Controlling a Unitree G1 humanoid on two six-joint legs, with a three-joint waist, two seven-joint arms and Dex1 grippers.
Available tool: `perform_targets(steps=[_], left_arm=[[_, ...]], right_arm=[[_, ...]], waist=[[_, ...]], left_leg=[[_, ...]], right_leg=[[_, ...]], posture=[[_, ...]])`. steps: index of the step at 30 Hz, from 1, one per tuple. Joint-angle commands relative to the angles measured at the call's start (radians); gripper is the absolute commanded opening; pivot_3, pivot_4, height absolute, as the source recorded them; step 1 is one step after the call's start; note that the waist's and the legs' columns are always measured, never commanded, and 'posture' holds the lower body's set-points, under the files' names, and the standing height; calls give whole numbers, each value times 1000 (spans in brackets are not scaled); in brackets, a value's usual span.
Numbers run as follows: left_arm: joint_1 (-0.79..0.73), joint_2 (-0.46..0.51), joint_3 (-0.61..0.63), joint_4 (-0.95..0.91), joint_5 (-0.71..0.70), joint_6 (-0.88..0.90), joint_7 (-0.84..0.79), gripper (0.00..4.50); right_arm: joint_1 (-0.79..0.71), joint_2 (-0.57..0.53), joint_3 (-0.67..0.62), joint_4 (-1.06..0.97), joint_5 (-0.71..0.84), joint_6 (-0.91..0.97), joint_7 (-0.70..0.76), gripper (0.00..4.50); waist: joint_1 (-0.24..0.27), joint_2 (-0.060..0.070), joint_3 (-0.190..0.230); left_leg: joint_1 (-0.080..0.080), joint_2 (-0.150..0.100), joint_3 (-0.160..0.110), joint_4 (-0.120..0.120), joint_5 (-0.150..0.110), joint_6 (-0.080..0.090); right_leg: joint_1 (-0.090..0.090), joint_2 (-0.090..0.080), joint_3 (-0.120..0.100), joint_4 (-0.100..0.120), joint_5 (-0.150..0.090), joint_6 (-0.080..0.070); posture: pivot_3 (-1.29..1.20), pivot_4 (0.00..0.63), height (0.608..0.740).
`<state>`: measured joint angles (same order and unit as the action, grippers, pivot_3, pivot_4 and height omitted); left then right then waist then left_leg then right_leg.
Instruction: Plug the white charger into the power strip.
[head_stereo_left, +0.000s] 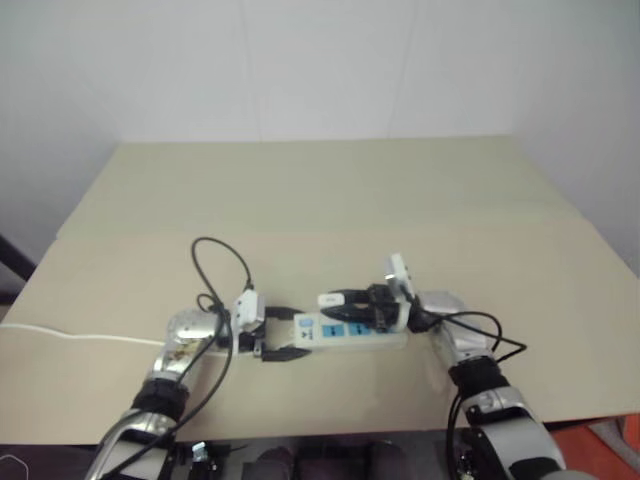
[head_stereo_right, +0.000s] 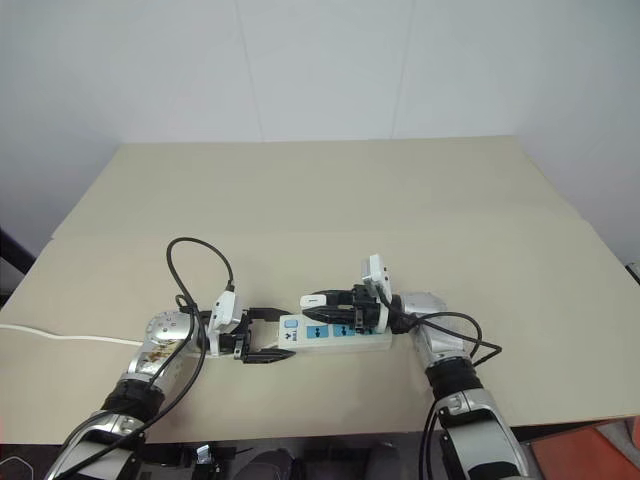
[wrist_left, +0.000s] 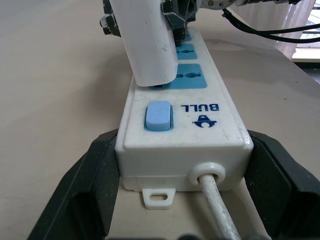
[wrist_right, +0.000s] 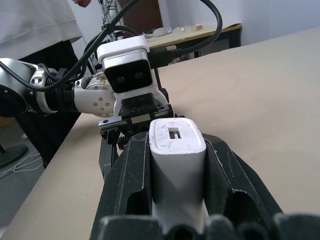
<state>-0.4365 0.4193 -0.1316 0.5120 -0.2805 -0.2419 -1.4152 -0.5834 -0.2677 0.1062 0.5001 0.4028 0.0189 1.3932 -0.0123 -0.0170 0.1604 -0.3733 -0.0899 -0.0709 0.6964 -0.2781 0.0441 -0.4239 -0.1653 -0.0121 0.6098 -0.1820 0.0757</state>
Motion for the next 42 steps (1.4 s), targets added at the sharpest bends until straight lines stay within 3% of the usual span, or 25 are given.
perform_targets(steps=[1,9,15,25,30,37,42], left_arm=[[3,12,-1,-5,2,10,-11,3256],[7,15,-2,-19,4,16,-9,3256],[20,25,-2,-36,-1,31,-14,3256],[18,21,-6,-36,4,35,-9,3256],[17,21,-8,-30,9,31,-11,3256],[19,23,-9,-27,12,30,-11,3256],[20,20,-8,-28,12,31,-8,3256]], right_arm=[[8,26,-27,67,-5,-87,7,1102],[26,59,-10,235,-72,-277,31,1102],[0,43,35,290,-147,-295,15,1102],[-32,6,83,322,-205,-276,-21,1102],[-66,-13,121,329,-226,-128,-60,1102],[-60,-34,136,290,-238,-64,-78,1102],[-42,-35,127,262,-238,-86,-109,1102]], waist=[[-2,-1,0],[-7,-5,-3],[-9,-9,-9],[-13,-6,-13],[-15,-3,-18],[-15,-2,-22],[-13,-2,-22]], left_leg=[[1,0,0,0,0,0],[9,2,0,-1,-1,-1],[15,4,0,-3,-1,-1],[19,4,0,-4,-2,-2],[21,4,0,-4,-2,-2],[21,5,-1,-4,-2,-2],[21,5,-1,-4,-2,-2]], right_leg=[[1,0,0,0,0,0],[3,3,1,0,0,0],[6,5,1,1,0,-1],[9,5,3,1,-1,-2],[10,6,3,1,-1,-2],[11,8,4,1,-1,-2],[11,8,4,1,-1,-2]], posture=[[0,150,740],[0,150,740],[0,150,740],[0,150,740],[0,150,740],[0,150,740],[0,150,740]])
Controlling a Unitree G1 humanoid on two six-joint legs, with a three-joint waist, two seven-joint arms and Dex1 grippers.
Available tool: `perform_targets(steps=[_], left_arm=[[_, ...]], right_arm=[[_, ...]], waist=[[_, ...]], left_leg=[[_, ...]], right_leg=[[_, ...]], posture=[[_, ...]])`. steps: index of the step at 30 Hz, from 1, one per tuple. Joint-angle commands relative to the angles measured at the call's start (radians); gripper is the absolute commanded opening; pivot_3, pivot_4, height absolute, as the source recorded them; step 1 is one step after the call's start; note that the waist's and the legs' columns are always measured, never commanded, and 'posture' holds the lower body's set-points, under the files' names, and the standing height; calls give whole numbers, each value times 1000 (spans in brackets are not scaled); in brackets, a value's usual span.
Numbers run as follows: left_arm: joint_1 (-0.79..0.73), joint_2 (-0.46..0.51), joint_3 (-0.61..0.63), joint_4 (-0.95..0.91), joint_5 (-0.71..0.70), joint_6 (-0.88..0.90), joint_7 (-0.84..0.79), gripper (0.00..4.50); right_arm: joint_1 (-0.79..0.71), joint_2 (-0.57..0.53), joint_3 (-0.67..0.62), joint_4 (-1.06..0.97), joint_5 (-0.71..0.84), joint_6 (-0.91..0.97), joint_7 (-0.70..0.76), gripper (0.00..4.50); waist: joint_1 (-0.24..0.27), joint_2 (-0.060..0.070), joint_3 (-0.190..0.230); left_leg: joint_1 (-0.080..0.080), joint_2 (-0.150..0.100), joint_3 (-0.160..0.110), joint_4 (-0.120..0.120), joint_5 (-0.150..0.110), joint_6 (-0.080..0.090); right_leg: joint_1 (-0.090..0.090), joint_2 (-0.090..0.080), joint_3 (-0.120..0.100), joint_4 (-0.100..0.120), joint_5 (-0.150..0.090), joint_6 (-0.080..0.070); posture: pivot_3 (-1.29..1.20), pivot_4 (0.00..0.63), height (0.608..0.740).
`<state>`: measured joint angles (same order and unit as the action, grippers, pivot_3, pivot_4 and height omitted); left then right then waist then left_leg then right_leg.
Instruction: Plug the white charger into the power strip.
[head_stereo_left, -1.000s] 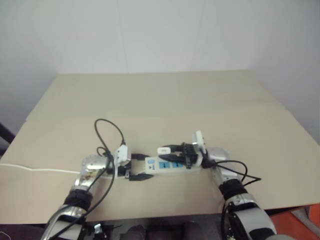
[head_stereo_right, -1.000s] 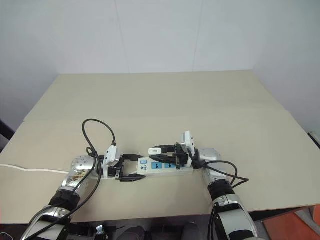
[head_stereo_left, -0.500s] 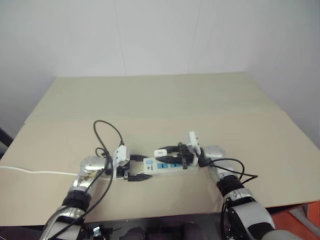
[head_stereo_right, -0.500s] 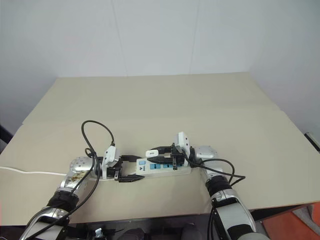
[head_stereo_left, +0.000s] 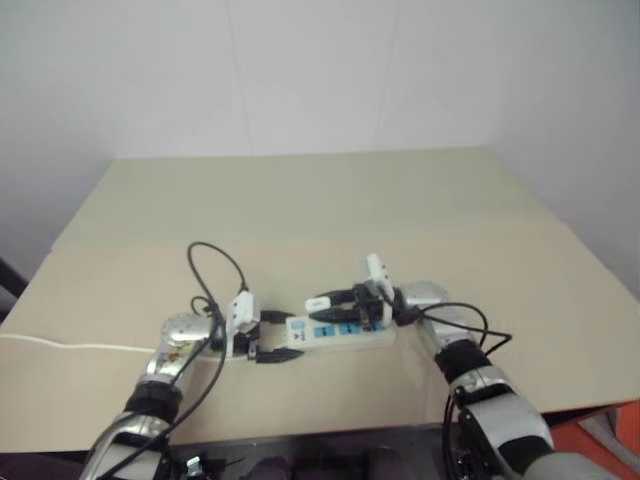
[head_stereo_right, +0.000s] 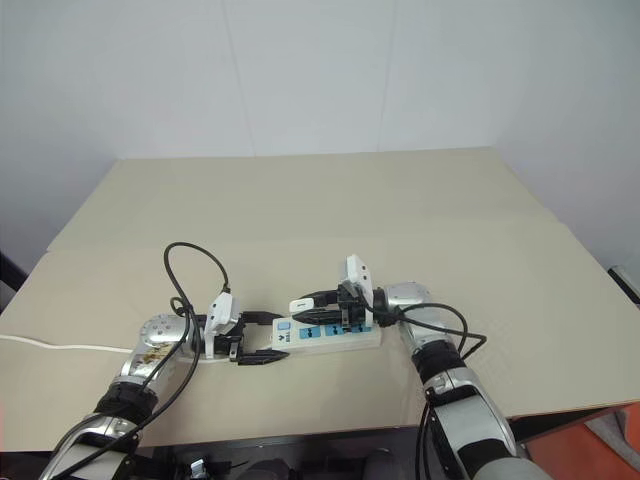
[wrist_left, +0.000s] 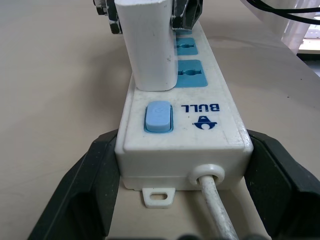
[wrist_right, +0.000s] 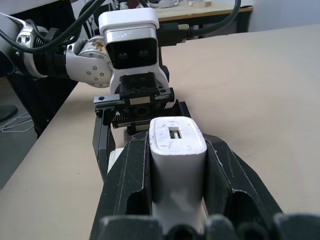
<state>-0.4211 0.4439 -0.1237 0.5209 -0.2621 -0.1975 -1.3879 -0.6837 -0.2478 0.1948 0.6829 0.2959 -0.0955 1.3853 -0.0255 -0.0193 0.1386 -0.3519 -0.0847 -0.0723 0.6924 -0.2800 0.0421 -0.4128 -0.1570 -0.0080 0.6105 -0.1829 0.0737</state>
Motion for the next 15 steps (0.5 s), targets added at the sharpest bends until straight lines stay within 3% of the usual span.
perform_targets(steps=[1,4,13,15], left_arm=[[5,-5,-17,-37,-6,-14,-34,3256],[5,-7,-17,-37,-5,-15,-33,3256],[1,-13,-18,-29,-1,-20,-30,3256],[1,-14,-18,-29,-2,-21,-30,3256]], right_arm=[[63,-55,36,72,-127,19,-100,1102],[75,-54,28,50,-123,-3,-112,1102],[77,-42,3,45,-122,-39,-183,4337],[79,-45,4,44,-118,-50,-176,4476]], waist=[[0,0,0],[1,0,0],[7,-1,0],[8,-1,0]], left_leg=[[0,0,0,0,0,0],[0,0,0,0,0,0],[0,2,0,-1,-1,-1],[0,4,0,-1,-1,-2]], right_leg=[[0,0,0,0,0,0],[0,0,0,0,0,0],[0,2,0,-1,0,0],[0,3,0,-2,0,0]], posture=[[0,150,740],[0,150,740],[0,150,740],[0,150,740]])
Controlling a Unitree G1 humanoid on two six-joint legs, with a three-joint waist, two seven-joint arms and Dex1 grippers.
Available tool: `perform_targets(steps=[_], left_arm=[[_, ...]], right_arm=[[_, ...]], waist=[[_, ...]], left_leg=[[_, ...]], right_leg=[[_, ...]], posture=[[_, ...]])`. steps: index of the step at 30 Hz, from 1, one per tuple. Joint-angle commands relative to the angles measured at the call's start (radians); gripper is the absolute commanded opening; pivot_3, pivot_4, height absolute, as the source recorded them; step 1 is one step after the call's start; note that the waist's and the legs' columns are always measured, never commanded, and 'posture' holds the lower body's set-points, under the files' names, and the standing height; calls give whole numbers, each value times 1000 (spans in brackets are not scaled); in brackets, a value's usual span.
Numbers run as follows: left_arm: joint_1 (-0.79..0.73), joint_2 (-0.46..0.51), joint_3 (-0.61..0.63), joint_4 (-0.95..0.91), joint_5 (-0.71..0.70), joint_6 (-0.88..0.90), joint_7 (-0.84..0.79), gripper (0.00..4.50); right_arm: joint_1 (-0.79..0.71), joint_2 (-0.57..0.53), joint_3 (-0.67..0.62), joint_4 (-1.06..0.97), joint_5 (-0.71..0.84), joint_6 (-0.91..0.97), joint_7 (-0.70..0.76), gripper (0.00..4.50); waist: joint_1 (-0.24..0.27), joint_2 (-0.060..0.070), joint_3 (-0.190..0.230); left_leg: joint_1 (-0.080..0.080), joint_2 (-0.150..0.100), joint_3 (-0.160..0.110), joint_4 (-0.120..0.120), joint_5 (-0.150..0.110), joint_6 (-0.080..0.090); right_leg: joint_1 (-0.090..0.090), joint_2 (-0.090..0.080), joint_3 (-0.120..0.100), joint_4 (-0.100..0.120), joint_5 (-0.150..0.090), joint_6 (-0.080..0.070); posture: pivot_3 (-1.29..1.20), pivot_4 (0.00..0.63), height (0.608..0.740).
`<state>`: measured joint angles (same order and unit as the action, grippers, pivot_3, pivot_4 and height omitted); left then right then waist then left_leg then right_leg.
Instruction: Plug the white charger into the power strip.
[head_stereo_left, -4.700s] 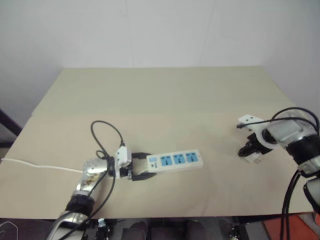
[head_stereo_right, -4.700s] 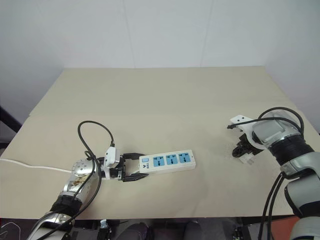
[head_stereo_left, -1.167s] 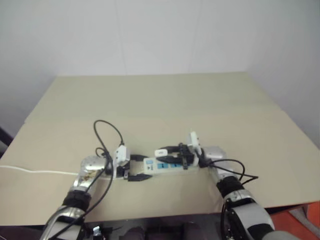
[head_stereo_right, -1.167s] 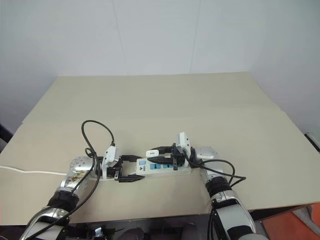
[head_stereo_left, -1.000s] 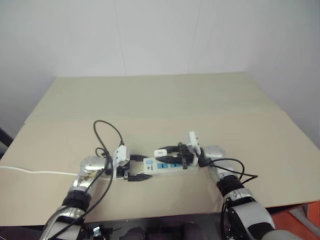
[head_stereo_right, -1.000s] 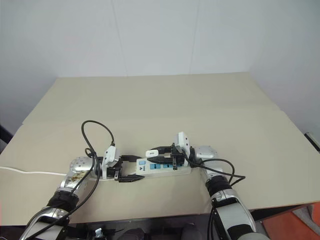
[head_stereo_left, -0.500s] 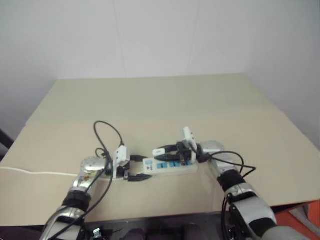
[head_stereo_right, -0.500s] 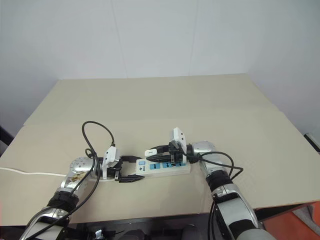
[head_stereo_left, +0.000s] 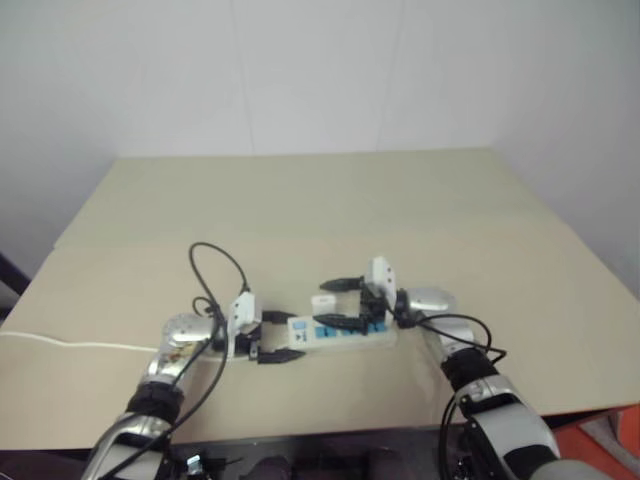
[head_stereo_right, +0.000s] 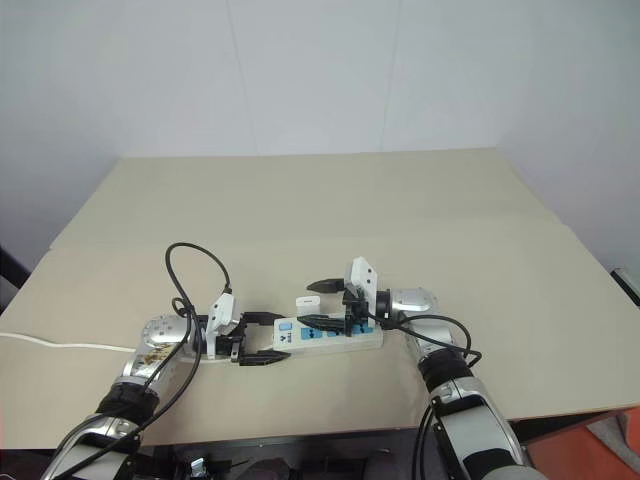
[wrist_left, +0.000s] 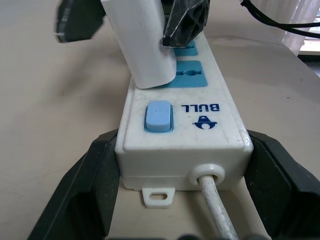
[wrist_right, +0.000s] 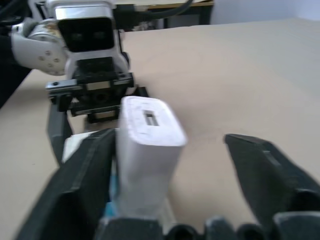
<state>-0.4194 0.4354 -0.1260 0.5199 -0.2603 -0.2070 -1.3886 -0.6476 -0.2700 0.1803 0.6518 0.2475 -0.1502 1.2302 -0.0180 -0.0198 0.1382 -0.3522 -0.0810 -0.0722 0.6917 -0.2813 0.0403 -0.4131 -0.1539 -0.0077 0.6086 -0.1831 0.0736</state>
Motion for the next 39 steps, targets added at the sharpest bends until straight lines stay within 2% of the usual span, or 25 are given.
perform_targets(steps=[1,4,8,11,15,23,31,39], left_arm=[[-1,-6,-16,-28,-4,-11,-30,3256],[0,-7,-15,-29,-5,-11,-31,3256],[1,-7,-15,-26,-5,-14,-32,3256],[0,-9,-14,-24,-4,-15,-33,3256],[-2,-13,-15,-17,-2,-21,-33,3256],[0,-20,-18,-18,0,-26,-29,3256],[9,-16,-19,-27,0,-25,-25,3256],[9,-14,-19,-27,1,-25,-23,3256]], right_arm=[[44,-24,17,72,-66,3,-16,4476],[43,-39,14,54,-32,22,60,4476],[25,-79,5,-36,43,200,179,4476],[6,-81,-35,-119,98,278,175,4476],[-9,-84,-56,-220,141,358,172,4476],[-34,-87,-56,-320,174,491,154,4476],[-32,-90,-34,-308,119,464,110,4476],[-33,-90,-21,-290,121,487,148,4476]], waist=[[1,0,0],[4,0,0],[8,0,0],[8,1,0],[9,3,2],[12,5,5],[12,6,6],[12,6,6]], left_leg=[[0,1,0,0,0,0],[0,2,0,0,-1,-1],[-1,3,0,0,-3,0],[-4,3,0,-1,-5,0],[-18,3,0,1,-4,-1],[-18,3,0,1,-4,-1],[-18,2,0,1,-4,-1],[-18,2,0,1,-4,-1]], right_leg=[[0,1,0,0,0,0],[0,3,0,-1,0,-1],[0,3,0,-2,-1,-1],[-4,3,0,-3,-1,-3],[-14,3,0,0,0,-4],[-13,3,-1,-2,0,-4],[-13,3,-1,-2,0,-4],[-13,3,-1,-2,0,-4]], posture=[[0,150,740],[0,150,740],[0,150,740],[0,150,740],[0,150,740],[0,150,740],[0,150,740],[0,150,740]])
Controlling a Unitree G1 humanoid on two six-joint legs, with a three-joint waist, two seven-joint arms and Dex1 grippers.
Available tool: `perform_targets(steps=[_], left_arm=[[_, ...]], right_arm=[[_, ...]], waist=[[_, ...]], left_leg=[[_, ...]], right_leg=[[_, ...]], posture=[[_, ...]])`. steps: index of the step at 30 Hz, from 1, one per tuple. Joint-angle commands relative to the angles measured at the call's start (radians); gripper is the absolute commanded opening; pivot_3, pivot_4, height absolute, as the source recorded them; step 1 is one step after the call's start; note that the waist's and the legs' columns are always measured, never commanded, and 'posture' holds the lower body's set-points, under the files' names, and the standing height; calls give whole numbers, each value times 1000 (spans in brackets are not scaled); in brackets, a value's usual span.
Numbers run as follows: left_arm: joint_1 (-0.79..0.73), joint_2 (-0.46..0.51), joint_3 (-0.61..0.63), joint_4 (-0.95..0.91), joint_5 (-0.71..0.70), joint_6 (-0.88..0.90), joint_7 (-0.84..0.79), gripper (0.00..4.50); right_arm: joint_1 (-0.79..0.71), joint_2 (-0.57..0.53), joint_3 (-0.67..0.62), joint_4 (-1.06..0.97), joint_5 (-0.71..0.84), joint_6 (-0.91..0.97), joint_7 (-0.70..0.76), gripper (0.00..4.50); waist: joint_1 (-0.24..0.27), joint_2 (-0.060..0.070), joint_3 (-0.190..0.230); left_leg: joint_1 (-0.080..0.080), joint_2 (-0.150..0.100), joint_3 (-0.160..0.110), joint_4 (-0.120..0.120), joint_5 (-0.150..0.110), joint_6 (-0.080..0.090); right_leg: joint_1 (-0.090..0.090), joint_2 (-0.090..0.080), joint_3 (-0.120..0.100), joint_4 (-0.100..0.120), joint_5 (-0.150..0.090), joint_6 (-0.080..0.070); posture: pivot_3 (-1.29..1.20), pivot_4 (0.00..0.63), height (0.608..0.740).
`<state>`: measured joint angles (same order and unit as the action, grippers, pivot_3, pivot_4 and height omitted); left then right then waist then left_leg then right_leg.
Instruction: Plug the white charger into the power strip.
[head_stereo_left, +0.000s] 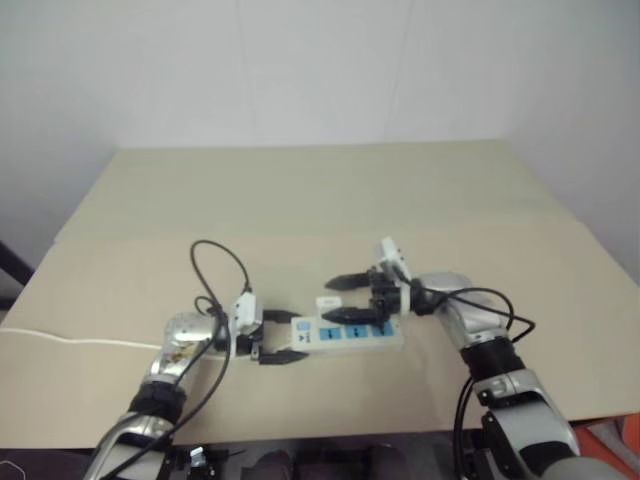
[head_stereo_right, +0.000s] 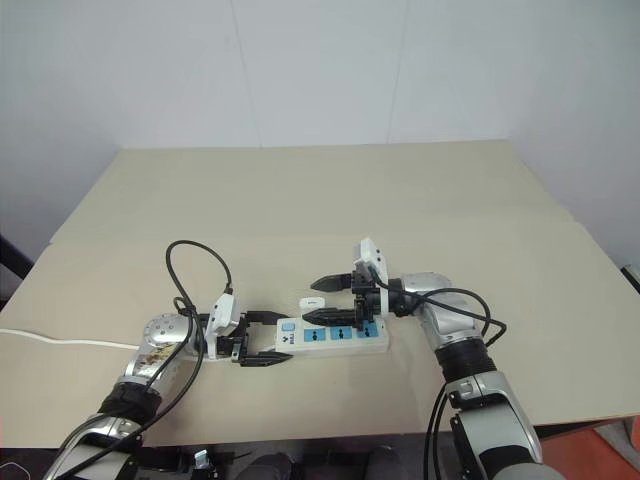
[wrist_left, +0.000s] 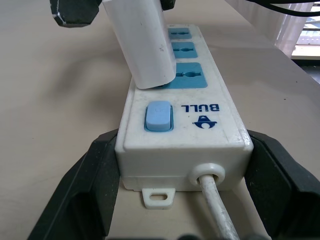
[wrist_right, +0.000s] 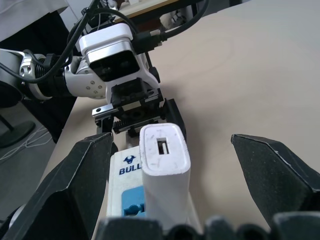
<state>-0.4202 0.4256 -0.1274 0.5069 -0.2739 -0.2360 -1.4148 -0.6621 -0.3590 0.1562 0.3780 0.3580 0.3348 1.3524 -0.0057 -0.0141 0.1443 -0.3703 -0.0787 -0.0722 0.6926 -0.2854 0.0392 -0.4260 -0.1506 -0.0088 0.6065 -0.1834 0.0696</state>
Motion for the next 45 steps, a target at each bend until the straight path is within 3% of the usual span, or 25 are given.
perform_targets(steps=[1,3,11,22,45], left_arm=[[10,-4,-17,-15,14,4,4,3256],[11,-4,-17,-14,15,2,4,3256],[15,-8,-16,-26,10,6,10,3256],[-2,-9,-15,-2,16,-5,9,3256],[5,-6,-2,-37,-5,25,6,3256]], right_arm=[[-18,-2,5,-20,15,9,33,4309],[-17,0,5,-25,18,6,34,3867],[-3,7,4,-24,9,-31,27,1125],[41,17,6,-2,-18,-243,59,1119],[35,45,68,160,-124,-404,47,1119]], waist=[[0,0,0],[0,0,0],[0,0,1],[0,0,1],[-7,0,1]], left_leg=[[0,0,0,0,0,0],[0,0,0,0,0,0],[0,0,0,0,0,0],[0,0,0,0,0,0],[5,2,0,0,0,-1]], right_leg=[[0,0,0,0,0,0],[0,0,0,0,0,0],[0,0,0,0,0,0],[0,0,0,0,0,0],[4,2,0,1,0,0]], posture=[[0,150,740],[0,150,740],[0,150,740],[0,150,740],[0,150,740]])
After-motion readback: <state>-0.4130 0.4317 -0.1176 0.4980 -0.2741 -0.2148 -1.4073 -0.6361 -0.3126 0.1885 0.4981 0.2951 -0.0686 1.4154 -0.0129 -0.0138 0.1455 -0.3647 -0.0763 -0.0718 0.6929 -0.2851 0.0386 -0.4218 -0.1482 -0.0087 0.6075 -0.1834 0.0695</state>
